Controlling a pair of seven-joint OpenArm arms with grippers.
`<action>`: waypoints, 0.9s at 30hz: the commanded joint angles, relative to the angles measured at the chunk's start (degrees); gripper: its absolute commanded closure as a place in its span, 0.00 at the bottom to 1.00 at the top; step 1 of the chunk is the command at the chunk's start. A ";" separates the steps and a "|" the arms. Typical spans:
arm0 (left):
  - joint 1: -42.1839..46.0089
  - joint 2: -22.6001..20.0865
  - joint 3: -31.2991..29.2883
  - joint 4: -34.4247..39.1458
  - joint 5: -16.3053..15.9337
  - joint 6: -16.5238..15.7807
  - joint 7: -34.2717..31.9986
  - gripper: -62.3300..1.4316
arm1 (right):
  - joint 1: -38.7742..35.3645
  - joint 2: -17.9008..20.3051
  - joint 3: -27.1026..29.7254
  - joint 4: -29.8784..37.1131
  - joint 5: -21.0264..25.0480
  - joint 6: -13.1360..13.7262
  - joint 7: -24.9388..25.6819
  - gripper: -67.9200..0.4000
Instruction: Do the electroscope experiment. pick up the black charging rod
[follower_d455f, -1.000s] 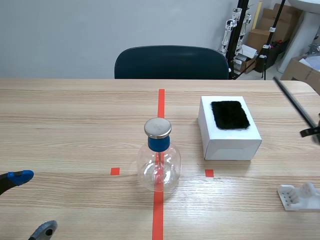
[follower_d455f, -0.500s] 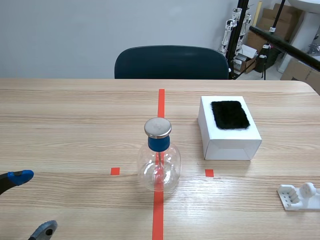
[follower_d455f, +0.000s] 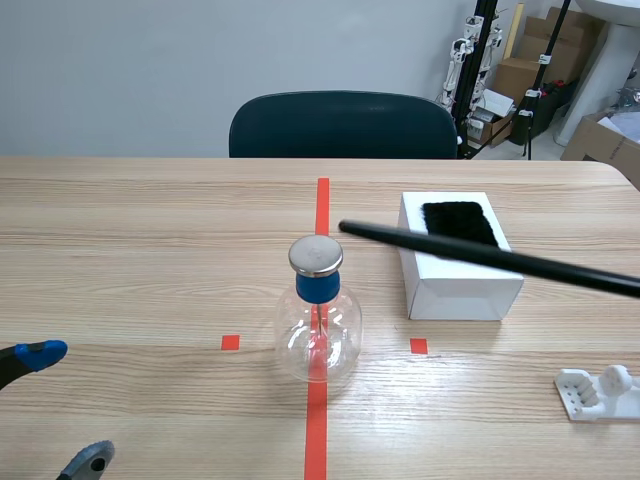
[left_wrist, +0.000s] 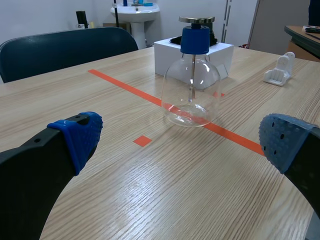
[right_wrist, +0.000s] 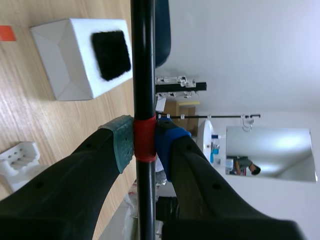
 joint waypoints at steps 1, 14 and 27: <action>0.28 -0.50 -0.37 0.31 -0.63 -0.07 -0.98 0.00 | 0.72 -0.74 0.00 0.15 -0.79 -0.90 1.70 0.99; 0.28 -0.50 -0.37 0.31 -0.63 -0.07 -1.01 0.00 | 0.70 -8.02 -6.21 0.13 -4.92 -20.57 9.94 0.99; 0.28 -0.50 -0.37 0.31 -0.61 -0.07 -1.01 0.00 | -7.54 -7.78 -8.20 0.02 -12.22 -23.58 11.61 0.99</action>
